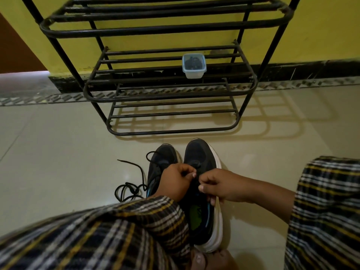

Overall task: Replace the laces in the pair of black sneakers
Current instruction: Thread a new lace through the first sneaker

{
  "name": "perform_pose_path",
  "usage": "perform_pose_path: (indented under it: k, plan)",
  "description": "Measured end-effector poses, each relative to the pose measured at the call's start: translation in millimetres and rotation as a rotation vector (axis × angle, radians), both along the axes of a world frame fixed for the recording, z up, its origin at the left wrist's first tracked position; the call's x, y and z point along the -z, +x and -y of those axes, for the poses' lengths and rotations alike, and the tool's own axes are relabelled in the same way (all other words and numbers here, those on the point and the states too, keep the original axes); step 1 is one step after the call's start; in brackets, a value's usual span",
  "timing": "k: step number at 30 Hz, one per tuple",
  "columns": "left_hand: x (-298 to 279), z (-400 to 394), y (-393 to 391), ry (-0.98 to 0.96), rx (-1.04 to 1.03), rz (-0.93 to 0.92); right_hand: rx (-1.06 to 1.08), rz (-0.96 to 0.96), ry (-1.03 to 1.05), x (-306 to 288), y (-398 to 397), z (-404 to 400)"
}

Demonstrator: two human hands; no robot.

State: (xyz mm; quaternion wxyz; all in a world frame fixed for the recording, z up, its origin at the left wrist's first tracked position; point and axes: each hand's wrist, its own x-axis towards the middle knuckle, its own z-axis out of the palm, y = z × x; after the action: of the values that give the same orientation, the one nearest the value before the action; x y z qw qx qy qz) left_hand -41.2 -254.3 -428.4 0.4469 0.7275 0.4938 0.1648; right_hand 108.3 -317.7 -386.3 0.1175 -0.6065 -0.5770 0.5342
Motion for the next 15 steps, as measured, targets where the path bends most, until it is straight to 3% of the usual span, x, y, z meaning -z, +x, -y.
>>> perform_pose_path:
  k: [7, 10, 15]
  plan:
    - [-9.0, -3.6, 5.0, -0.413, -0.035, 0.193, -0.026, 0.042, -0.006, 1.8, -0.1, -1.3]
    - [-8.1, -3.2, 6.3, -0.373, -0.042, 0.171, -0.003, 0.014, -0.004, 0.2, 0.4, -2.4]
    - [-4.8, -3.5, 7.1, -0.362, -0.092, 0.164, 0.332, 0.092, 0.234, 4.6, 13.0, -14.4]
